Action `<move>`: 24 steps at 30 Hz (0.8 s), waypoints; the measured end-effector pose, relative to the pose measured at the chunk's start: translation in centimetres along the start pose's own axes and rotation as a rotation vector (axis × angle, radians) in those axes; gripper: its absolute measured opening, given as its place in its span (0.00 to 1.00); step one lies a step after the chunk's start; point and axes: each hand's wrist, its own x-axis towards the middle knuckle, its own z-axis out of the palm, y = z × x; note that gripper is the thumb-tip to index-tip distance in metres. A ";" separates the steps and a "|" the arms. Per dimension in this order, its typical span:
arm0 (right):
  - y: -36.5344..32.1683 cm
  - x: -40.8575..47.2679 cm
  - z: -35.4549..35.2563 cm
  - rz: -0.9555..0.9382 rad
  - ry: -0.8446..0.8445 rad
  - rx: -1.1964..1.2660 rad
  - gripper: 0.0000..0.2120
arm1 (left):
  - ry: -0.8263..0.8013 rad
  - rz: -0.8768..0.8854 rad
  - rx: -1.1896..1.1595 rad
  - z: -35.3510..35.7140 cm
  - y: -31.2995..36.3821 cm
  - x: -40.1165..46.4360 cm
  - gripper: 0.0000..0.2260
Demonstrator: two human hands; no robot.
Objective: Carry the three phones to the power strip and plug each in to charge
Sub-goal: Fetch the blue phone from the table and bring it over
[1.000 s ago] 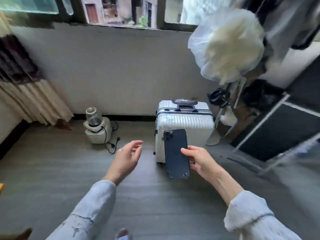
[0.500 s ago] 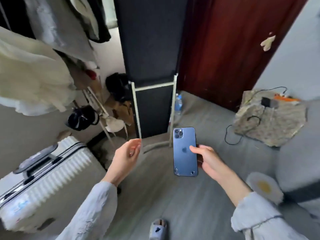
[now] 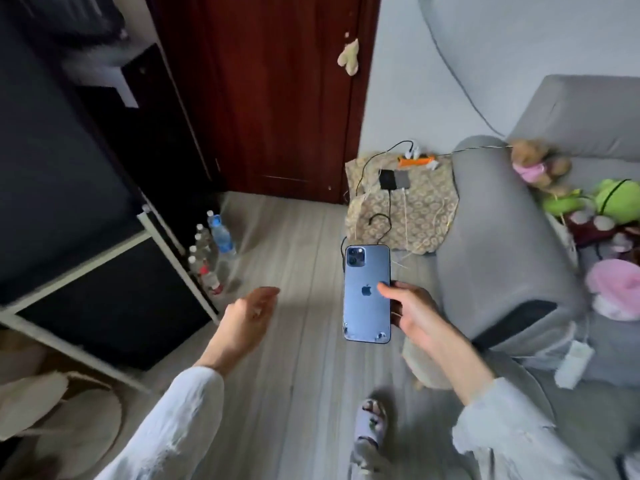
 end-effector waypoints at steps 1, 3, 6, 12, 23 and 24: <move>-1.3 2.0 -1.3 -0.003 0.002 0.005 0.04 | -0.009 0.000 -0.005 1.3 1.0 2.4 0.10; -3.9 6.0 -4.2 -0.001 0.010 0.004 0.05 | -0.019 -0.001 -0.020 4.1 3.3 7.0 0.09; -8.3 11.3 -8.5 0.015 0.048 0.010 0.06 | -0.070 -0.003 -0.038 7.9 7.6 13.2 0.09; -17.0 22.2 -14.5 0.025 0.144 0.015 0.06 | -0.139 0.033 -0.039 13.2 13.8 25.7 0.10; -25.1 46.7 -19.9 0.172 0.306 -0.054 0.07 | -0.273 -0.029 0.034 22.0 15.7 51.4 0.11; -25.8 48.6 -20.3 0.196 0.323 -0.062 0.08 | -0.301 -0.039 0.041 22.7 16.2 53.3 0.11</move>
